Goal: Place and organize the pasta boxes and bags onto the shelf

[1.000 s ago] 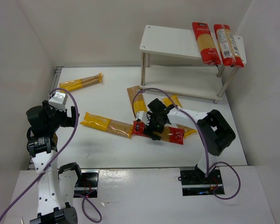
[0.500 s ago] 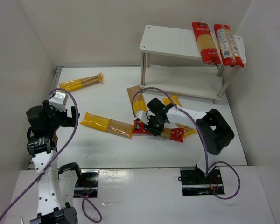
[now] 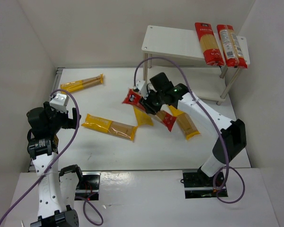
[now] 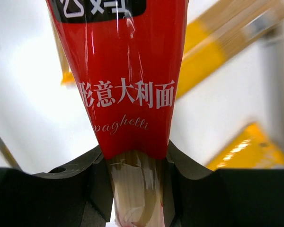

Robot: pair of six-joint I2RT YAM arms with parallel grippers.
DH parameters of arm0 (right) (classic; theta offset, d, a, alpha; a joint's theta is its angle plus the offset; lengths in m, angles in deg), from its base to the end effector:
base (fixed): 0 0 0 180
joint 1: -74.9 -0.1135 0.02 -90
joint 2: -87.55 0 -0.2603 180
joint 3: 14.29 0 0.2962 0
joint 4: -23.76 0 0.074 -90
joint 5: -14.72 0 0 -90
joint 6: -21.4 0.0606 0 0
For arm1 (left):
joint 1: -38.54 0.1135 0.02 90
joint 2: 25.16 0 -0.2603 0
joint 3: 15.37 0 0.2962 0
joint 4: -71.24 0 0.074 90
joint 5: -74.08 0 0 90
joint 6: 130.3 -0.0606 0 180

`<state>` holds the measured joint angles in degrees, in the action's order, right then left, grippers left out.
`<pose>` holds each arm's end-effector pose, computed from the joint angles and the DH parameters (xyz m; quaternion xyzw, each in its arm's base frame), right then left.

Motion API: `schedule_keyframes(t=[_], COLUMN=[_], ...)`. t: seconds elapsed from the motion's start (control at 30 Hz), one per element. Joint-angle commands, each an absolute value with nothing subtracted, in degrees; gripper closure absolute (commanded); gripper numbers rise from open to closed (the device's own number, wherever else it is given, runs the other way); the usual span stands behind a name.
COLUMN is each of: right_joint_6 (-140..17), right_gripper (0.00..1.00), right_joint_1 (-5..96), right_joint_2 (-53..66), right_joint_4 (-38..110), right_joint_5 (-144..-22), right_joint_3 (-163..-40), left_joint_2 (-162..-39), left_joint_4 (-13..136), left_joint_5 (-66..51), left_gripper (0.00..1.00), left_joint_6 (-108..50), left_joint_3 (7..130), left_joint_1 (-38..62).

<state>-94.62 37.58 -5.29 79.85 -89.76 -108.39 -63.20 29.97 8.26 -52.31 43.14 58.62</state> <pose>0.3132 0.2579 0.2715 -0.5289 0.7849 0.1491 0.2864 0.2089 0.0499 0.3316 0.0620 0.8113 -0.0122 0.5813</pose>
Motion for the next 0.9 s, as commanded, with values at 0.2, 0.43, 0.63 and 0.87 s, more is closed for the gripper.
schedule_keyframes(t=[0.2,0.43,0.63,0.87], right_joint_6=[-88.90,-88.37,-86.80,-86.18], right_gripper=[1.00,1.00,1.00,1.00], right_joint_1=[37.10,37.63,40.61,43.95], right_joint_2=[-1.83,-7.80,-15.10,-20.91], right_joint_4=[83.61,89.94,95.90,98.73], right_joint_5=[-85.39,-80.99,-79.58,-80.29], right_joint_3=[-123.42,-141.79,-162.18,-180.21], left_joint_2=[-64.35,-64.88,-66.64,-67.34], left_joint_4=[30.81,30.29,30.29,29.76], left_joint_5=[9.74,9.74,9.74,10.26], left_gripper=[0.01,0.01,0.01,0.01], left_joint_6=[-52.69,-52.69,-52.69,-53.22], left_joint_3=[44.12,44.13,44.13,44.66], left_joint_1=[58.85,58.85,58.85,58.85])
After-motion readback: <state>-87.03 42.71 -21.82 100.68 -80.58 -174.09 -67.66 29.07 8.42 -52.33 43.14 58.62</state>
